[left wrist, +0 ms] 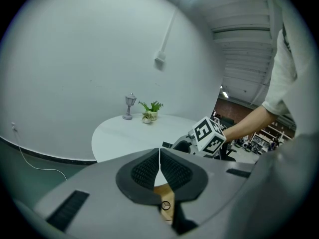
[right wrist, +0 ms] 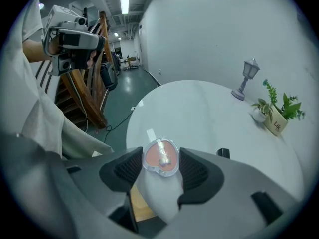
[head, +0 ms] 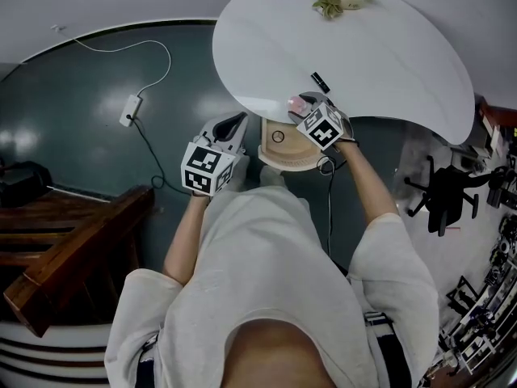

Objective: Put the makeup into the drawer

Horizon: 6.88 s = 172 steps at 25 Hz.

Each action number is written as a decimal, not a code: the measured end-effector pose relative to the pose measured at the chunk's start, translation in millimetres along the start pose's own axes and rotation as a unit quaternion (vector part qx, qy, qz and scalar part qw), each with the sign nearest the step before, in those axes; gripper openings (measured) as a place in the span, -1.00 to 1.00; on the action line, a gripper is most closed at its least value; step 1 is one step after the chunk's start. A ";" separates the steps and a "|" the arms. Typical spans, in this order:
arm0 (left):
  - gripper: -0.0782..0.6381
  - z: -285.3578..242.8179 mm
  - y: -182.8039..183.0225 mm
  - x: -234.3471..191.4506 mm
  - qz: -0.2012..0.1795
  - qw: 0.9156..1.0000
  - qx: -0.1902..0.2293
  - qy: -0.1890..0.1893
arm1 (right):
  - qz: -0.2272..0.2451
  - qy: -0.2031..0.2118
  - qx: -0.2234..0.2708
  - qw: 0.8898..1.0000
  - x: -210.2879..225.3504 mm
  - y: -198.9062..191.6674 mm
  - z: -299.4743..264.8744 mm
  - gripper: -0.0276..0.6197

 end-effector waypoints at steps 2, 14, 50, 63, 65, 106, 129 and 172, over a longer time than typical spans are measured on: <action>-0.74 0.0 -2.1 0.8 -0.001 1.000 -0.001 -0.002 | 0.002 0.000 0.006 1.000 -9.4 -2.4 7.6 -0.20; -0.74 -9.0 -24.6 16.0 0.004 1.000 -0.017 -0.025 | 0.026 0.026 0.007 0.999 -81.7 -44.8 38.8 -0.20; -0.74 -10.3 -118.9 -22.3 0.099 0.994 -0.054 0.001 | 0.107 0.068 -0.222 0.967 -102.7 -149.3 -195.5 -0.20; -0.74 -8.9 -100.9 -8.6 0.079 0.996 -0.044 -0.010 | 0.099 0.052 -0.141 0.984 -102.0 -116.5 -148.7 -0.14; -0.74 -7.9 -95.2 -4.6 0.071 0.997 -0.042 -0.013 | 0.099 0.044 -0.123 0.986 -102.4 -109.5 -133.1 -0.15; -0.74 -15.9 -14.4 23.4 0.011 1.000 -0.009 -0.019 | -0.063 -0.128 0.006 0.990 95.3 -23.2 11.4 -0.39; -0.74 -15.3 -20.8 16.9 0.016 1.000 -0.015 -0.012 | -0.067 -0.095 -0.003 0.993 81.4 -31.9 11.3 -0.64; -0.74 -13.5 -107.6 14.5 0.082 0.995 -0.057 -0.013 | 0.296 0.087 -0.123 0.943 -122.7 -113.3 -105.2 -0.64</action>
Point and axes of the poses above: the fingertips, and each gripper's own axes: z backward along the fingers, x to its right, y out of its top, the point moved 7 cm from there along z, backward along the fingers, and after that the axes turned 8 degrees about -y, right-handed, at the moved point
